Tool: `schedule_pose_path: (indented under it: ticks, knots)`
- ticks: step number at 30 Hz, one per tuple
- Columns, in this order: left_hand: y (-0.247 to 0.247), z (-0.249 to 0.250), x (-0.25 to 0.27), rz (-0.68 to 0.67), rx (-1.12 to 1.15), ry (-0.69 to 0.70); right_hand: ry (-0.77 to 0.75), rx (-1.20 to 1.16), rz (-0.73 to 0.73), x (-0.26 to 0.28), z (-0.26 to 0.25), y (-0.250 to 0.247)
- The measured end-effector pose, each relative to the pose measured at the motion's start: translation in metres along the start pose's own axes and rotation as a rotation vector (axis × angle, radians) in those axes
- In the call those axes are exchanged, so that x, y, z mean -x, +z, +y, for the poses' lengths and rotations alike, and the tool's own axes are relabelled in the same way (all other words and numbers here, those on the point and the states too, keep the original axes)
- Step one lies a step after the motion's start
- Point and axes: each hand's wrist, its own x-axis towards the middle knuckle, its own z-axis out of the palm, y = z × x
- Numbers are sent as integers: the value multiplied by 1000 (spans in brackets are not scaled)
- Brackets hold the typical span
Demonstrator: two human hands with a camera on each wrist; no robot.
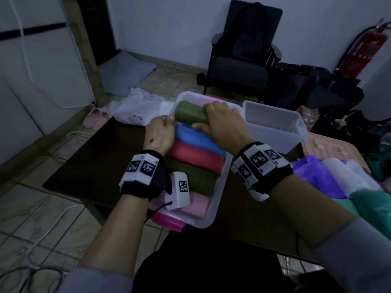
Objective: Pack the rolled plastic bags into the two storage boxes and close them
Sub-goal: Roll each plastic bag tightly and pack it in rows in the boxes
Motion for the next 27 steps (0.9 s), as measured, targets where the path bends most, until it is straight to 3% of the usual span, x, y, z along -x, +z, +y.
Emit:
schedule_pose_path:
  ticks: [5, 10, 12, 20, 22, 25, 27]
  knots:
    - [-2, -3, 7, 29, 43, 16, 18, 148, -55, -2, -2, 11]
    - [-3, -4, 7, 38, 52, 17, -31, 183, 57, -2, -5, 12]
    - [-2, -5, 5, 29, 68, 10, -75, 143, 134, -2, -6, 11]
    - [0, -7, 4, 44, 30, 22, -37, 7, 132, -5, 2, 22]
    - [2, -6, 1, 46, 26, 19, -64, -145, 242, -4, 2, 20]
    - [6, -7, -5, 33, -3, 22, 102, -476, 544, 7, 7, 25]
    - [9, -7, -11, 6, -39, 13, 278, -621, 502, 25, 6, 38]
